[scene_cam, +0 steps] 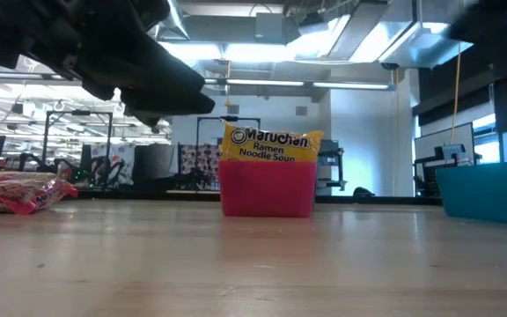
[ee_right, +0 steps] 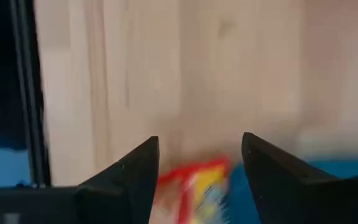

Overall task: Sort Maruchan noodles
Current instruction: Put the orange noodle pack into the blue bin

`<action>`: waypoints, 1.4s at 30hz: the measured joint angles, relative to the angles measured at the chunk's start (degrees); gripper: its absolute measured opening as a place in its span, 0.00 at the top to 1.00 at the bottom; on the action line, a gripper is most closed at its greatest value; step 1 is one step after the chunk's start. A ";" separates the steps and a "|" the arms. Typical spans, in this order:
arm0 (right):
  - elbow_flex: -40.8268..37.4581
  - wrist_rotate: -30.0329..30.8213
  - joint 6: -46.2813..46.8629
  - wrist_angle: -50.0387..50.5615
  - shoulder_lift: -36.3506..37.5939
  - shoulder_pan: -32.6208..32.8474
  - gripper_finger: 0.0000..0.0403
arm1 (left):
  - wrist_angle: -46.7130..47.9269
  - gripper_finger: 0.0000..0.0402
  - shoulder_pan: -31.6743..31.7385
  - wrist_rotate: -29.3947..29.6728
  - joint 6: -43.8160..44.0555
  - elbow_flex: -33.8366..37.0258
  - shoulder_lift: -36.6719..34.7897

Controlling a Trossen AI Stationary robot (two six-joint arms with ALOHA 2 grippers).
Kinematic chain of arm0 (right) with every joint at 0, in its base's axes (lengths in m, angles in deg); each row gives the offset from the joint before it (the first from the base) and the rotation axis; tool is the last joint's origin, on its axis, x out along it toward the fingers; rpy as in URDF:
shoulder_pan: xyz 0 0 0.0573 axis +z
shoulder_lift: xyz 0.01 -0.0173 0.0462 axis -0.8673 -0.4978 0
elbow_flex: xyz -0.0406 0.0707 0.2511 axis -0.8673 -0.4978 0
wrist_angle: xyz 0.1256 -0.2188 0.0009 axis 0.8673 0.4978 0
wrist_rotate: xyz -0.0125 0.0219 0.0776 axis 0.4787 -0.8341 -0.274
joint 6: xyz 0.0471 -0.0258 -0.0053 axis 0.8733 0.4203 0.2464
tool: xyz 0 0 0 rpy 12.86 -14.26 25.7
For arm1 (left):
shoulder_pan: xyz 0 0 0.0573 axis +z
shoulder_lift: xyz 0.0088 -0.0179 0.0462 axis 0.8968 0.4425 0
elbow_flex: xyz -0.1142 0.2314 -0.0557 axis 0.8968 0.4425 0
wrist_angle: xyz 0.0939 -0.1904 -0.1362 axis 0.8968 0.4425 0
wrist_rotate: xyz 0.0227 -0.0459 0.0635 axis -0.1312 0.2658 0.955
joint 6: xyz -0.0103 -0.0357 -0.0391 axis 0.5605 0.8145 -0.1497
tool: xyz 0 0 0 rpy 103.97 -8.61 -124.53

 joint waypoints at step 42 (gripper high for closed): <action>-23.99 3.16 36.00 -33.76 -5.82 19.18 0.51 | -3.26 0.58 -4.71 4.21 -0.50 0.00 0.07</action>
